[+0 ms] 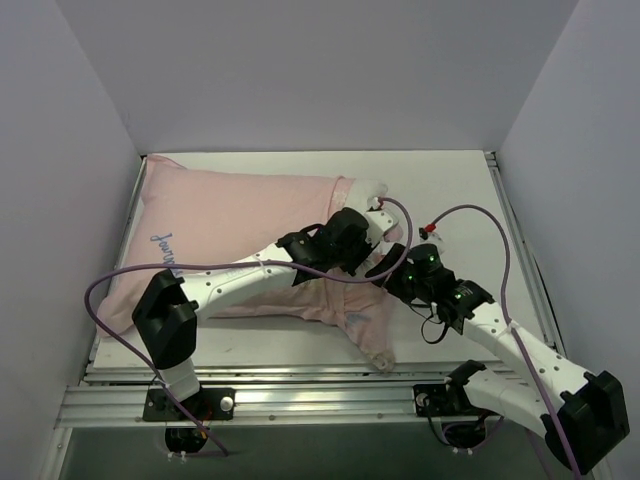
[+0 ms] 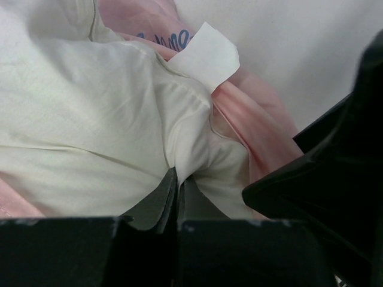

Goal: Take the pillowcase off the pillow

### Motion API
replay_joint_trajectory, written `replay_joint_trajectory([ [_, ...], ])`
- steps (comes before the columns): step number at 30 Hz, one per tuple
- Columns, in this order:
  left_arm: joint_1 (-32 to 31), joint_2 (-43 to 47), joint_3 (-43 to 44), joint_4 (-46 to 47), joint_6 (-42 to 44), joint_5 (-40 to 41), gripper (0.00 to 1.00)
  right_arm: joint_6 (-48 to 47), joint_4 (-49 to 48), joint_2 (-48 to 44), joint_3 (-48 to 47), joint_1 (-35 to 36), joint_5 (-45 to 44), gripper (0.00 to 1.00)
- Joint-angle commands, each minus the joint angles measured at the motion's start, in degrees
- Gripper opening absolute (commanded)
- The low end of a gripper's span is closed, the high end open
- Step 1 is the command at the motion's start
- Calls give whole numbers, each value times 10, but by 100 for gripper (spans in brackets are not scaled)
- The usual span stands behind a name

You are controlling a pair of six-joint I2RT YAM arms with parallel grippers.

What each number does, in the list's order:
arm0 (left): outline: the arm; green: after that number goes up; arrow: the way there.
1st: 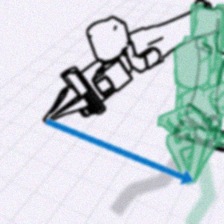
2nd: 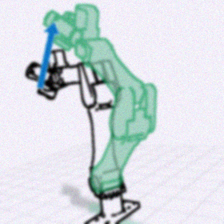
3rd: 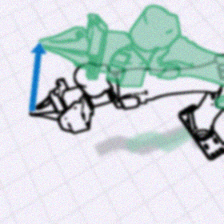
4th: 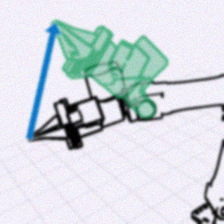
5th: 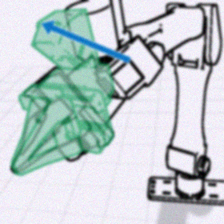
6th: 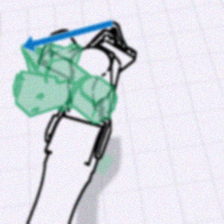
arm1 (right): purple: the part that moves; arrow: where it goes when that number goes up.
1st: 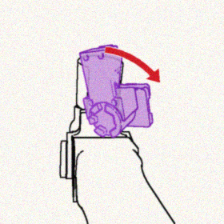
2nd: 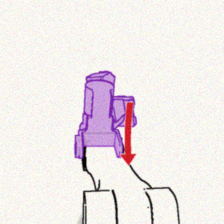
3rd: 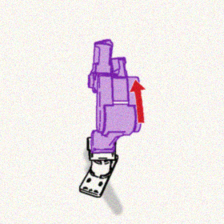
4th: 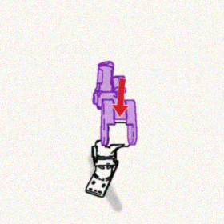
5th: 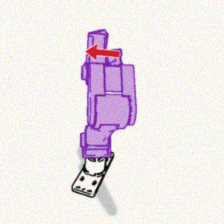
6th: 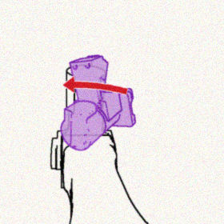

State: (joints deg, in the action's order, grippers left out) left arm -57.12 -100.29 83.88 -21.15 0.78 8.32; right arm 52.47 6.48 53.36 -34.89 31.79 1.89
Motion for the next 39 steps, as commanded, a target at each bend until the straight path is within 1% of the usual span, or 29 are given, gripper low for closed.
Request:
replay_joint_trajectory([
  [1, 4, 28, -6, 18, -23, 4, 2, 13, -26, 34, -24, -2, -10, 53],
  [4, 5, 32, 0, 15, -24, 8, 2, 19, -56, 54, -9, -2, -3, 52],
  [5, 5, 33, 0, 15, -24, 11, 2, 21, -66, 57, 0, -3, -1, 49],
  [6, 5, 36, 0, 17, -24, 15, 2, 23, -77, 60, 16, -4, -2, 39],
  [7, 6, 40, -3, 21, -24, 20, 2, 24, -76, 63, 25, -4, -8, 33],
  [8, 7, 42, -4, 27, -24, 25, 2, 24, -71, 65, 33, -5, -8, 18],
  [10, 17, 43, 10, 26, -29, 53, 2, 26, -48, 54, 54, -8, -4, 9],
  [11, 22, 41, 22, 16, -35, 69, 2, 28, -45, 47, 62, -8, -2, 3],
  [12, 35, 40, 36, 8, -43, 98, 2, 32, -39, 34, 71, -7, 1, 0],
  [14, 49, 32, 77, -12, -64, 122, 2, 41, -18, -6, 93, -9, -5, 0],
  [18, 78, 31, 114, -9, -96, 164, 2, 49, 25, -63, 113, -26, -13, 0],
  [22, 105, 33, 148, -14, -125, 185, 2, 34, 55, -78, 104, -45, -12, 0],
  [25, 112, 33, 173, -27, -142, 195, 2, 32, 48, -86, 112, -52, -4, 0],
  [28, 115, 33, 194, -34, -172, 229, 2, 30, 45, -85, 120, -60, 14, 0],
  [31, 129, 24, 208, -18, -181, 258, 2, 11, 59, -91, 99, -62, 32, 0],
  [33, 136, 4, 222, -7, -179, 282, 2, -13, 78, -95, 60, -63, 38, 0],
  [36, 140, -18, 246, 7, -196, 297, 2, -33, 115, -102, 28, -63, 28, 0],
  [39, 141, -27, 256, 31, -219, 307, 2, -33, 126, -105, 26, -63, 36, 0],
])
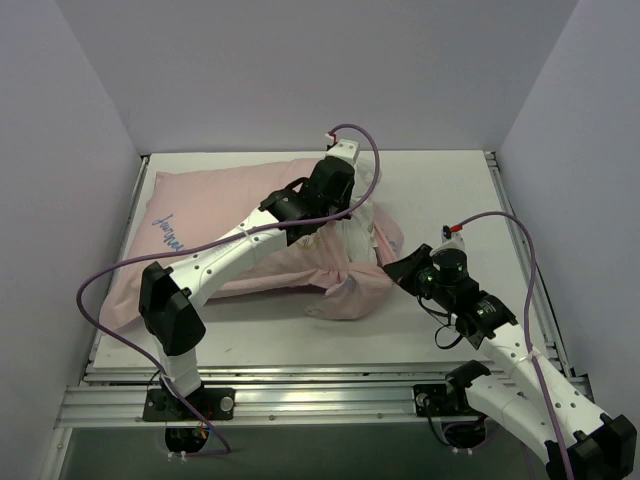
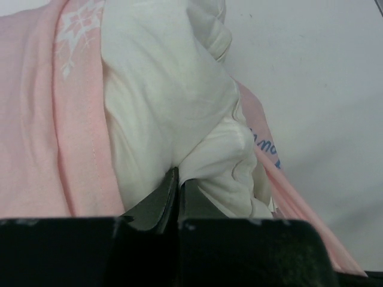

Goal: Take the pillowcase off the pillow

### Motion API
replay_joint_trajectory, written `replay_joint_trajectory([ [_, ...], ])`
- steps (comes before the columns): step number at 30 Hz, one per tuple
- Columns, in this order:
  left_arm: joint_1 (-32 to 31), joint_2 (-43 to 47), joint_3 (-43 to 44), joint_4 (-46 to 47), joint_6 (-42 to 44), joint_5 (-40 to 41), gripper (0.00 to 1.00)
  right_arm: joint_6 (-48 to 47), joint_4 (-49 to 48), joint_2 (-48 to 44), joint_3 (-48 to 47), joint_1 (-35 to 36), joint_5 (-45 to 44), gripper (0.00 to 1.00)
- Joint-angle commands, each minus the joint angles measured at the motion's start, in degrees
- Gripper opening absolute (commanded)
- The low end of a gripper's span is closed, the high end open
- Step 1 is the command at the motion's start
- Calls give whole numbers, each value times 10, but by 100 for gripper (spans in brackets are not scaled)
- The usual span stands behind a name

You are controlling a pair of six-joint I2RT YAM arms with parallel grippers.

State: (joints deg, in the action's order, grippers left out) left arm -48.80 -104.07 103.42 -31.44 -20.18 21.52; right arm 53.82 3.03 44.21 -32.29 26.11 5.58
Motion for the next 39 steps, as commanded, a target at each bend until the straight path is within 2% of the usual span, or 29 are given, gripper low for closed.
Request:
replay_joint_trajectory([
  [1, 57, 10, 66, 133, -20, 176, 2, -42, 165, -15, 7, -5, 0, 0],
  [9, 60, 16, 107, 178, -20, 201, 2, -28, 167, -29, 36, -6, 3, 0],
  [13, 51, 45, 85, 168, -33, 78, 2, -30, 144, -18, 43, -7, -4, 0],
  [14, 44, 68, 54, 168, -45, 19, 2, -30, 120, -4, 48, -8, 2, 0],
  [15, 40, 83, 54, 168, -45, -12, 2, -28, 120, 3, 51, -8, 2, 0],
  [18, 16, 140, -23, 178, -73, -122, 2, -30, 46, 41, 60, -8, 31, 0],
  [21, -29, 182, -87, 181, -73, -166, 2, -47, -23, 82, 51, -8, 59, 2],
  [24, -57, 208, -141, 179, -70, -194, 2, -85, -19, 96, 23, -7, 42, 12],
  [27, -67, 242, -195, 162, -83, -183, 32, -126, 53, 61, -17, -7, -7, 27],
  [28, -68, 253, -210, 154, -92, -163, 49, -135, 71, 48, -37, -8, -22, 38],
  [30, -68, 295, -252, 144, -104, -141, 65, -167, 104, 11, -56, -8, -54, 48],
  [31, -68, 311, -265, 134, -115, -130, 78, -177, 133, -2, -65, -8, -64, 58],
  [35, -68, 395, -324, 91, -156, -49, 96, -223, 166, -34, -108, -8, -69, 74],
  [38, -67, 454, -367, 37, -205, 0, 96, -234, 140, -25, -115, -7, -12, 80],
  [39, -66, 481, -378, 20, -217, 45, 96, -236, 127, -12, -111, -5, 4, 80],
])
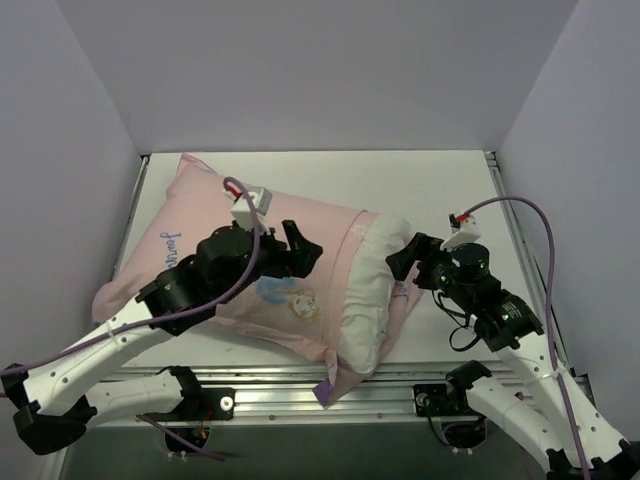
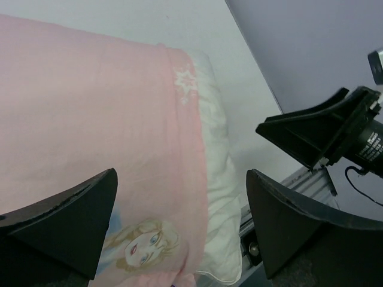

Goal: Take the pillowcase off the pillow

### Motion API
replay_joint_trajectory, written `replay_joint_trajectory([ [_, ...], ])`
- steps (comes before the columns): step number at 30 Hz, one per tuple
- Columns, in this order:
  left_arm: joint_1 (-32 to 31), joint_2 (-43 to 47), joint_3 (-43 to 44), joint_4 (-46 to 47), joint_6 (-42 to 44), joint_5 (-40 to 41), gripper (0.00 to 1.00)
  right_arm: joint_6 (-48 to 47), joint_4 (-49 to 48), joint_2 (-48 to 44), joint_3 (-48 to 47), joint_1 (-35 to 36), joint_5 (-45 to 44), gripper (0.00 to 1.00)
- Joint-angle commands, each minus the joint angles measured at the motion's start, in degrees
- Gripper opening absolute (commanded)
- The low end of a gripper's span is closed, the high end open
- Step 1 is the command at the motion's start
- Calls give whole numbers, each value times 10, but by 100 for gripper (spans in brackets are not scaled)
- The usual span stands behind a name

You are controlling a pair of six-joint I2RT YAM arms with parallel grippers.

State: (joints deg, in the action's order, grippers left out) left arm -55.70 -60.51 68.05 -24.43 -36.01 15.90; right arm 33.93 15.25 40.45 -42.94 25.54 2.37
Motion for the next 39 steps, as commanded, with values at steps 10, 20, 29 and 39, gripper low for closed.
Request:
replay_joint_trajectory([
  [10, 221, 36, -202, -36, -82, 66, 97, -11, -99, 112, 45, 100, 66, 84],
  [20, 260, -197, -93, 274, 12, -45, 97, 48, -93, 89, 73, 199, -17, 82],
  [29, 258, -124, -112, 325, 53, -83, 94, 4, -35, 123, -17, 245, -115, 84],
  [39, 258, 111, -192, -15, 17, -136, 94, 66, 104, 233, -126, 412, -295, 96],
])
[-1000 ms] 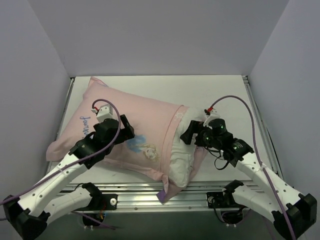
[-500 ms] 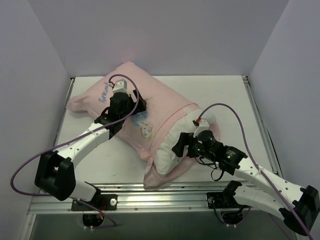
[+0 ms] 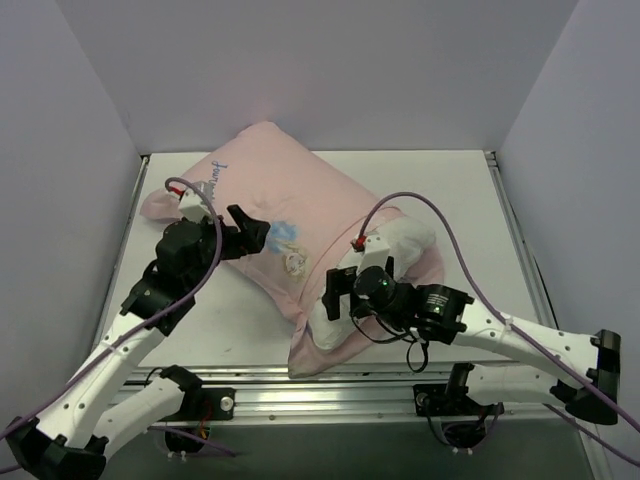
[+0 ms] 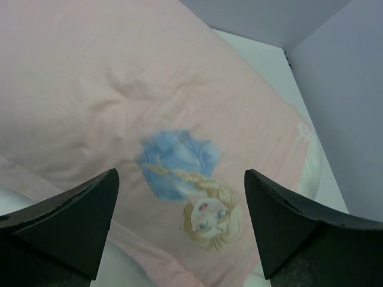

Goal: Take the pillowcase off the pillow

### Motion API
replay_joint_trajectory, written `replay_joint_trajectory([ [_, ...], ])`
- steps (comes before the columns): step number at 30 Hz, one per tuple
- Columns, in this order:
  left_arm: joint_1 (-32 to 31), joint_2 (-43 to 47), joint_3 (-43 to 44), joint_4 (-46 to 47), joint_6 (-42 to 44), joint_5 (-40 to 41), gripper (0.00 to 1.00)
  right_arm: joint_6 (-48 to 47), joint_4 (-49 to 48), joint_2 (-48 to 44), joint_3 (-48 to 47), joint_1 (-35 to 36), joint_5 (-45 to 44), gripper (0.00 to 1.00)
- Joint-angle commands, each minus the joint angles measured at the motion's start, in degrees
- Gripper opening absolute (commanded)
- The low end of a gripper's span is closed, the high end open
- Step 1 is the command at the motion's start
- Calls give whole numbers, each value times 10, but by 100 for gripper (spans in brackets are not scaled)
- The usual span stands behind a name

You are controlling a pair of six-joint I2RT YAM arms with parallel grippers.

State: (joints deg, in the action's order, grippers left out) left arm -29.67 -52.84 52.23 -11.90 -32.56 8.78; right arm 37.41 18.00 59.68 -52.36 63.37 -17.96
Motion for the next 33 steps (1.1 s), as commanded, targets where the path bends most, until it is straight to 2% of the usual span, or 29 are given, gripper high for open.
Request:
replay_joint_trajectory([
  [1, -4, 47, -47, -150, -35, -83, 94, 39, 91, 55, -41, 47, -102, 98],
  [3, -7, 90, -80, -155, -55, -126, 94, 80, 137, 94, -64, 82, -127, 100],
  [7, -9, 159, -174, -145, -101, -123, 96, 129, 176, 135, -71, 117, -124, 100],
  [10, -9, 181, -198, -125, -112, -134, 96, 138, 173, 157, -64, 127, -104, 100],
  [14, -9, 158, -201, -98, -101, -162, 96, 124, 150, 192, -56, 123, -93, 100],
  [18, -10, 141, -199, -84, -88, -183, 96, 103, 84, 225, -41, 104, -71, 100],
  [21, -11, 143, -206, -76, -87, -197, 96, 85, 33, 230, -17, 67, -58, 98],
  [23, -14, 145, -209, -72, -90, -198, 96, 65, -7, 222, 0, 31, -53, 89],
  [25, -18, 146, -215, -66, -95, -198, 96, 47, -35, 207, 6, 7, -39, 65],
  [26, -19, 146, -216, -58, -96, -197, 97, 27, -63, 201, 7, -12, -32, 48],
  [27, -20, 145, -218, -53, -100, -198, 97, 19, -74, 197, 5, -19, -25, 19],
  [28, -21, 143, -218, -49, -102, -198, 97, 13, -83, 190, 2, -25, -23, 8],
  [29, -26, 138, -218, -39, -103, -198, 97, 6, -95, 187, -11, -37, -19, 0],
  [33, -55, 122, -220, -9, -108, -188, 98, -28, -116, 171, -48, -41, -22, 0],
])
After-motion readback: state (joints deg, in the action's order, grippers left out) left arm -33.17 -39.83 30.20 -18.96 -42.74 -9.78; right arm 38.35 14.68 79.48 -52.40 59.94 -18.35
